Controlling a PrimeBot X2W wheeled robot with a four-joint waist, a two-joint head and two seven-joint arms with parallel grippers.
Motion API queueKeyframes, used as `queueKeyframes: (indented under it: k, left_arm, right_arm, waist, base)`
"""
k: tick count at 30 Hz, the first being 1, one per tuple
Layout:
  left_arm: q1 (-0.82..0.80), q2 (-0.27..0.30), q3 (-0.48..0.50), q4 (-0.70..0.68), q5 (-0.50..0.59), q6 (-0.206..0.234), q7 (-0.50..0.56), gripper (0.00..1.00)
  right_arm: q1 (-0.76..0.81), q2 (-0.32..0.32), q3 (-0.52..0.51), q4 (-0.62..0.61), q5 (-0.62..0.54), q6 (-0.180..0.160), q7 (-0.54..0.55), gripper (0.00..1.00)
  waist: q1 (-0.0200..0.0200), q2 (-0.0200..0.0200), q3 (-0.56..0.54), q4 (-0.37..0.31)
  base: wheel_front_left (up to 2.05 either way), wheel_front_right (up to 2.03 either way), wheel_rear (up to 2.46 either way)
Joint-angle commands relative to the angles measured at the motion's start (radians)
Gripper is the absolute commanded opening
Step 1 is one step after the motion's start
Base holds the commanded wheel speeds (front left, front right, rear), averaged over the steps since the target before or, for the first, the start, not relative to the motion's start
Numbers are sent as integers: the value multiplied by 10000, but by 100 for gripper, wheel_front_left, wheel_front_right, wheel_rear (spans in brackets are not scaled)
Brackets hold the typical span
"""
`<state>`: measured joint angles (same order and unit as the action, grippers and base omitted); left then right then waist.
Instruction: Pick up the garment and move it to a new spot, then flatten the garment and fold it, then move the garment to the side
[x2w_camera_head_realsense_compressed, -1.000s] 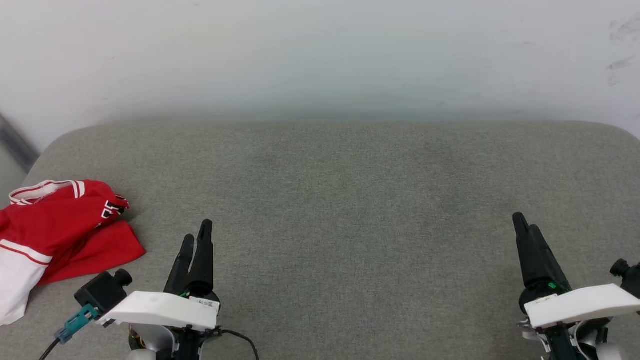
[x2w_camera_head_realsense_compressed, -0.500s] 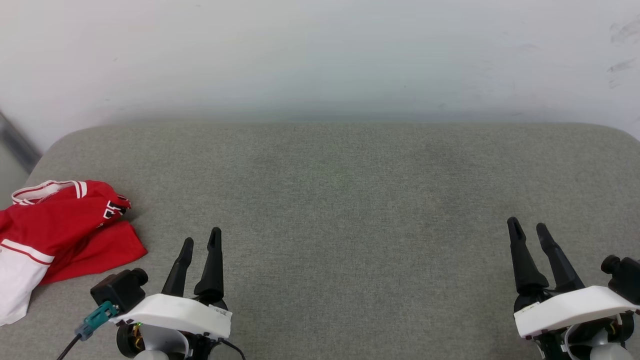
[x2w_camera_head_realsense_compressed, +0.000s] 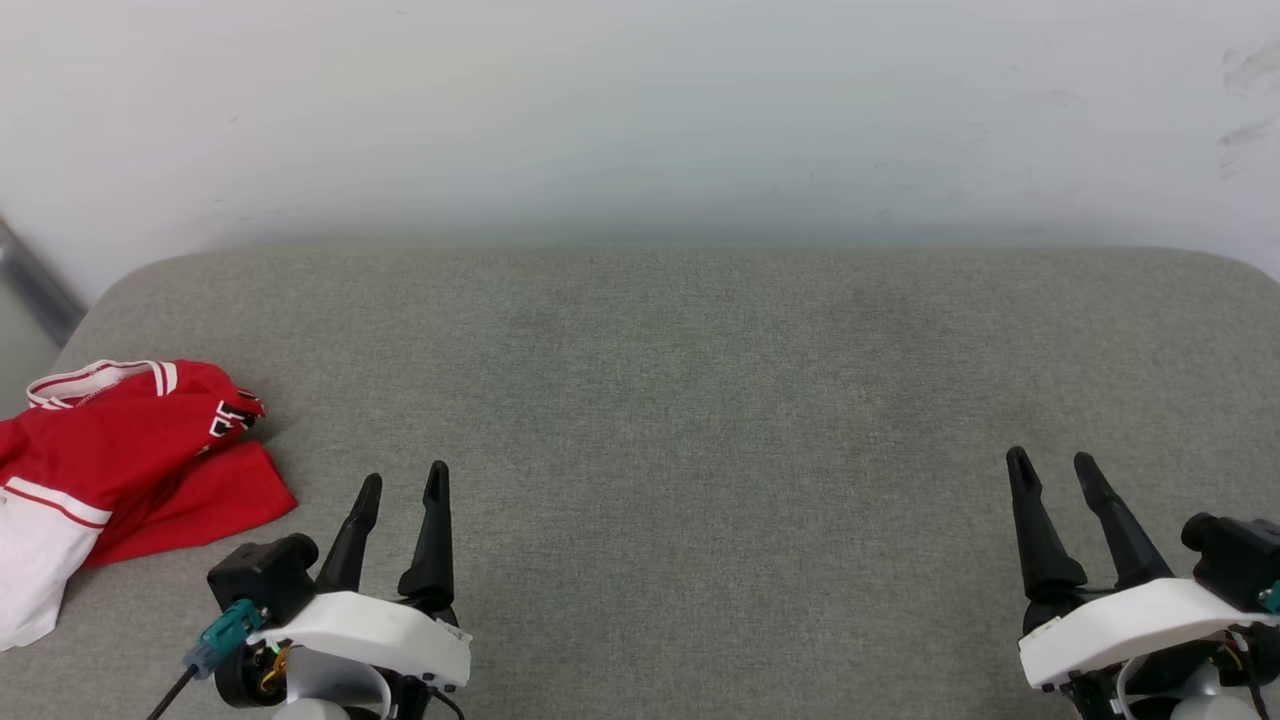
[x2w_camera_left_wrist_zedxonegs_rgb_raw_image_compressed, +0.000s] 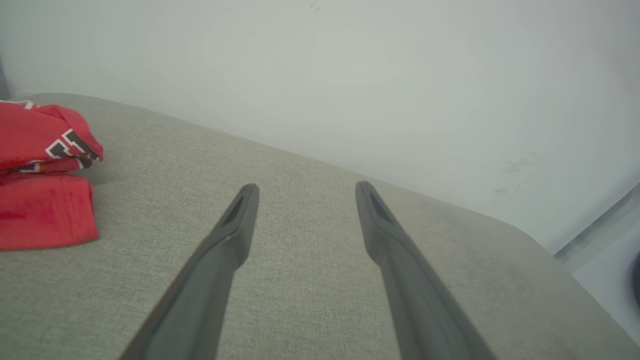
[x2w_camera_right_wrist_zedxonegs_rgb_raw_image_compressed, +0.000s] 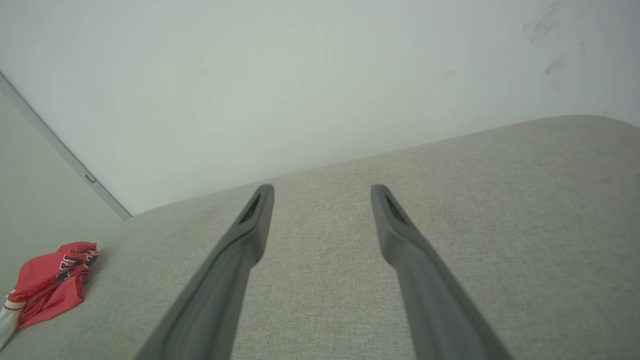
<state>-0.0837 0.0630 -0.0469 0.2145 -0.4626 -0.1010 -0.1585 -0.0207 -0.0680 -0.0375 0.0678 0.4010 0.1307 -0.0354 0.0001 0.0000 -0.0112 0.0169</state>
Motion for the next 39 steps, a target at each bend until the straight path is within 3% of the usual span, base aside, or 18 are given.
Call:
queueKeyframes:
  k: [1,39]
  left_arm:
    - [-165,80,-3,-88,260,43,-93,100]
    - [-146,-57,-189,190,2920,202,-880,100]
  right_arm:
    - [-6,5,-15,-156,-259,1,-8,100]
    - [431,178,-201,-982,-3322,-1,249,100]
  waist:
    - [-1,0,-2,4]
    - [-1,0,-30,26]
  base:
    - [0,0,0]
    - [0,0,0]
